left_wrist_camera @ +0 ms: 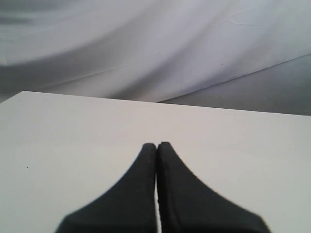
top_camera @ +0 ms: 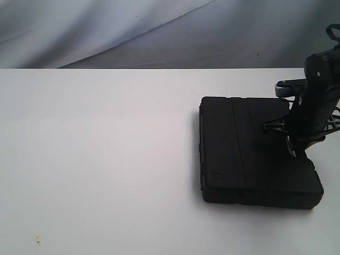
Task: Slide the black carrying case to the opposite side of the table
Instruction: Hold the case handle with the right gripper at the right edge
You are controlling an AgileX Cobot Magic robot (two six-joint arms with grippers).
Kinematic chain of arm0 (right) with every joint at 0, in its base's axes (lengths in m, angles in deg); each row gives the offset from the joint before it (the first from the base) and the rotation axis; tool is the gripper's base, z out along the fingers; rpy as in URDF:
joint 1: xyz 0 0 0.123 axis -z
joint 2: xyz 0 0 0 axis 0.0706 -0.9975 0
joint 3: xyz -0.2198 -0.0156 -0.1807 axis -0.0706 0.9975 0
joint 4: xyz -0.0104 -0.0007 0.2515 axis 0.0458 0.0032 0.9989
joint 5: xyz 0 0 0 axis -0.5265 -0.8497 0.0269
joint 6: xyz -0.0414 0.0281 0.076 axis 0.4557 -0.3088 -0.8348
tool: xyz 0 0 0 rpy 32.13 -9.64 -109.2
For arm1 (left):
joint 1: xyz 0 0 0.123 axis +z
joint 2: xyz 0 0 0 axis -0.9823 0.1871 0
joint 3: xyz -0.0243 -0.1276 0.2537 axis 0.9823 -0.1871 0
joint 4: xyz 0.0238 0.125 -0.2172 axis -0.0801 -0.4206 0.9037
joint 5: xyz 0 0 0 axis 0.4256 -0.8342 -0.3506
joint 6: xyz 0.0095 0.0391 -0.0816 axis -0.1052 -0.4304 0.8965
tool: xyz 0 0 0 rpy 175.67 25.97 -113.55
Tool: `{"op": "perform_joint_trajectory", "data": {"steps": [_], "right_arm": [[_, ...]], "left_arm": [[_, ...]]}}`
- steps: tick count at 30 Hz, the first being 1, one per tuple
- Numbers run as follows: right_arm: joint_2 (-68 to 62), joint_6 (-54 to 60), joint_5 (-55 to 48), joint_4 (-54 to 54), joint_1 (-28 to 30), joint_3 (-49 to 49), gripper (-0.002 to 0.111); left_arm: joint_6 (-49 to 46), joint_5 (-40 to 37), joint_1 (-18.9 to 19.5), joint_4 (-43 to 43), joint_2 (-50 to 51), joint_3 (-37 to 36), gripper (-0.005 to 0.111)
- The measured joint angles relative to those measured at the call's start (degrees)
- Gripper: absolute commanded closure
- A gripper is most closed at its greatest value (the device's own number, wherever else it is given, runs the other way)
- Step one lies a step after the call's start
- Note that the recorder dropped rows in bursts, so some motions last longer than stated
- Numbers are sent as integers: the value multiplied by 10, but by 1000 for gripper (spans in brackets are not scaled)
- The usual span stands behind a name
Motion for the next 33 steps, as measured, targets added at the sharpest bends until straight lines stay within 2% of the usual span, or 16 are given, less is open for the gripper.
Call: {"op": "perform_joint_trajectory", "data": {"steps": [33], "right_arm": [[0, 15, 1, 0, 5, 0, 108]], "left_arm": [[0, 0, 0, 0, 0, 0, 106]]}}
